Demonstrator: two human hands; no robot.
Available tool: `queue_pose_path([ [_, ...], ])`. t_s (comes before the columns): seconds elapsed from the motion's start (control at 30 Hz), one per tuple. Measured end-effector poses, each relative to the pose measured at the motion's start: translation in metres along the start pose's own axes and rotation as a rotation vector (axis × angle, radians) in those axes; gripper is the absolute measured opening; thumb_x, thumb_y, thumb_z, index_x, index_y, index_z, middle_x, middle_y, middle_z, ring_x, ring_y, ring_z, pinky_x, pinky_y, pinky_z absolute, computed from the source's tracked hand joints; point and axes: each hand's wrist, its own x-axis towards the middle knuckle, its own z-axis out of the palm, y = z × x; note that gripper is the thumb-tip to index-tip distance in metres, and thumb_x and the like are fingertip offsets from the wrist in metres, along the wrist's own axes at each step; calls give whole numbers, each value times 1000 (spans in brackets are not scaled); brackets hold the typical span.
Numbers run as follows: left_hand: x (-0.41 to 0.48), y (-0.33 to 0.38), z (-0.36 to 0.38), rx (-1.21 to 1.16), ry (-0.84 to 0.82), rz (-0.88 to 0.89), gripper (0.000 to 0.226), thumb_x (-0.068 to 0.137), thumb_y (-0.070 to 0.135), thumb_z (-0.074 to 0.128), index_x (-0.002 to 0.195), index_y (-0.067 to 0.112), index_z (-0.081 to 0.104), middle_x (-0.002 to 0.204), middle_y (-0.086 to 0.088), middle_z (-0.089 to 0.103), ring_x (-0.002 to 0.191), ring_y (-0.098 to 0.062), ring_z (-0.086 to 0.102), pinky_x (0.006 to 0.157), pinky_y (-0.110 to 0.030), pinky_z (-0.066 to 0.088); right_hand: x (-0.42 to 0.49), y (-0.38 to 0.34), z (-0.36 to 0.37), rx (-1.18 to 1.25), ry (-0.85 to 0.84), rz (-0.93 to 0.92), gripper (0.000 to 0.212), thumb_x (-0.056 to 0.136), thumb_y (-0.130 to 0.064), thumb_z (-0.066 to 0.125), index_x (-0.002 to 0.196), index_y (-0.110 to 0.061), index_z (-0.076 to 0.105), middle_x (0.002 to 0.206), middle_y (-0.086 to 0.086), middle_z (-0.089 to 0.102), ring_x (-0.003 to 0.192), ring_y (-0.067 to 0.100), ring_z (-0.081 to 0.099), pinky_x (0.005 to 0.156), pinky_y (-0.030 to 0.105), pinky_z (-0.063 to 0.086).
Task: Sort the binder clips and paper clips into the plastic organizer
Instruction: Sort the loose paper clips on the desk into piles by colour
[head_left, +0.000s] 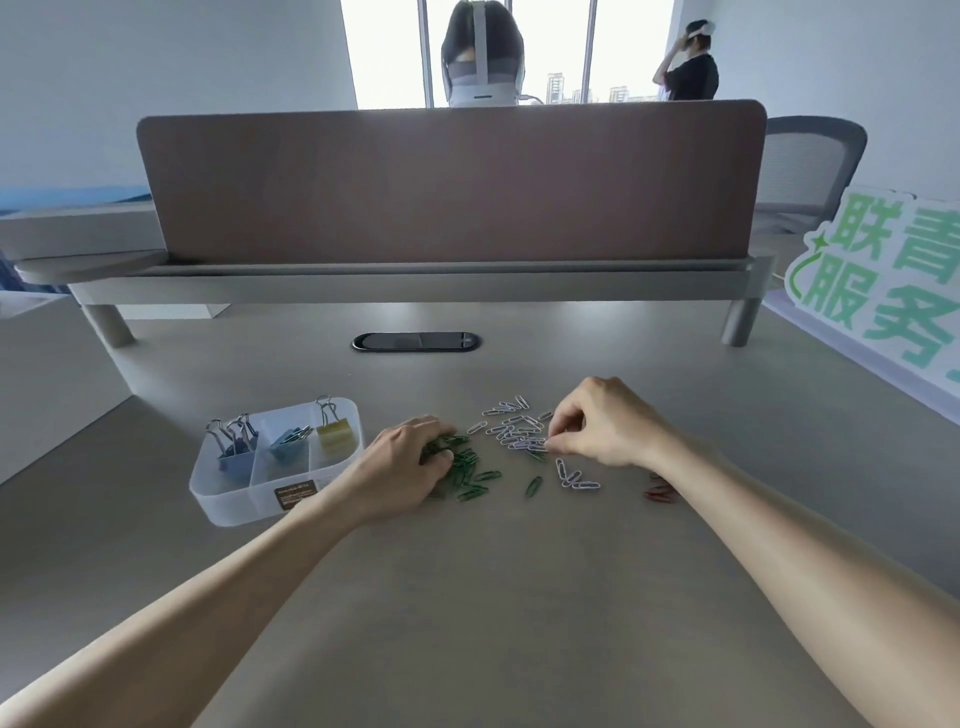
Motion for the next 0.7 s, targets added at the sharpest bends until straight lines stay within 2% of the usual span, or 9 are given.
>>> queue_pose_path([
  [0.07, -5, -1, 4, -35, 6, 3, 34, 93, 25, 50, 126, 19, 56, 129, 6, 56, 120, -13, 48, 86, -9, 25, -2, -1, 1, 2, -1, -4, 3, 74, -26, 74, 72, -23, 75, 59, -13, 64, 60, 4, 59, 56, 18, 42],
  [0.13, -9, -2, 8, -34, -1, 2, 38, 95, 28, 46, 131, 19, 51, 137, 6, 51, 127, -13, 43, 93, -10, 23, -5, -3, 5, -4, -26, -21, 6, 77, -23, 70, 74, -22, 75, 60, -10, 64, 62, 11, 60, 60, 22, 43],
  [0.27, -17, -3, 13, 23, -33, -6, 46, 97, 35, 39, 141, 21, 39, 151, 6, 34, 139, -10, 26, 115, -27, 15, -11, -13, 13, -50, -85, -61, 14, 82, -18, 62, 81, -21, 75, 60, -8, 58, 66, 16, 58, 62, 26, 45],
  [0.3, -17, -4, 13, 25, -27, 6, 46, 98, 35, 38, 141, 21, 39, 151, 6, 34, 139, -10, 26, 116, -29, 16, -13, -15, 13, -40, -113, -69, 15, 82, -18, 62, 84, -23, 76, 62, -9, 57, 67, 13, 58, 64, 25, 46],
  [0.37, -19, -5, 12, -1, -6, 33, 44, 98, 32, 40, 140, 21, 42, 149, 7, 38, 137, -10, 30, 114, -26, 18, -15, -21, 11, 1, -155, -86, 15, 81, -18, 65, 87, -24, 77, 62, -14, 55, 61, 1, 54, 59, 9, 39],
  [0.5, -18, -11, 10, -99, 78, -5, 41, 95, 30, 45, 136, 23, 47, 149, 7, 38, 137, -11, 32, 105, -18, 21, -21, -20, 1, 58, -34, -44, 15, 79, -15, 66, 86, -21, 77, 61, -18, 56, 56, -6, 52, 57, 3, 37],
  [0.6, -13, -9, 13, -56, 10, -38, 49, 96, 34, 41, 143, 23, 36, 155, 4, 24, 143, -10, 17, 114, -25, 12, -28, -19, 2, -17, -114, -21, 12, 78, -21, 68, 86, -26, 76, 64, -14, 57, 63, 0, 57, 63, 13, 44],
  [0.67, -10, -6, 15, 24, -54, 8, 51, 97, 34, 38, 145, 21, 31, 156, 5, 22, 143, -10, 14, 117, -34, 10, -31, -26, 10, -54, -150, -31, 12, 77, -25, 70, 87, -29, 76, 66, -13, 56, 70, 9, 59, 70, 27, 49],
  [0.7, -9, -5, 16, 47, -66, 39, 50, 97, 33, 37, 145, 20, 33, 155, 6, 24, 143, -10, 15, 117, -37, 11, -32, -31, 14, -51, -138, -43, 12, 76, -27, 71, 87, -31, 76, 65, -13, 55, 71, 11, 59, 70, 28, 49],
])
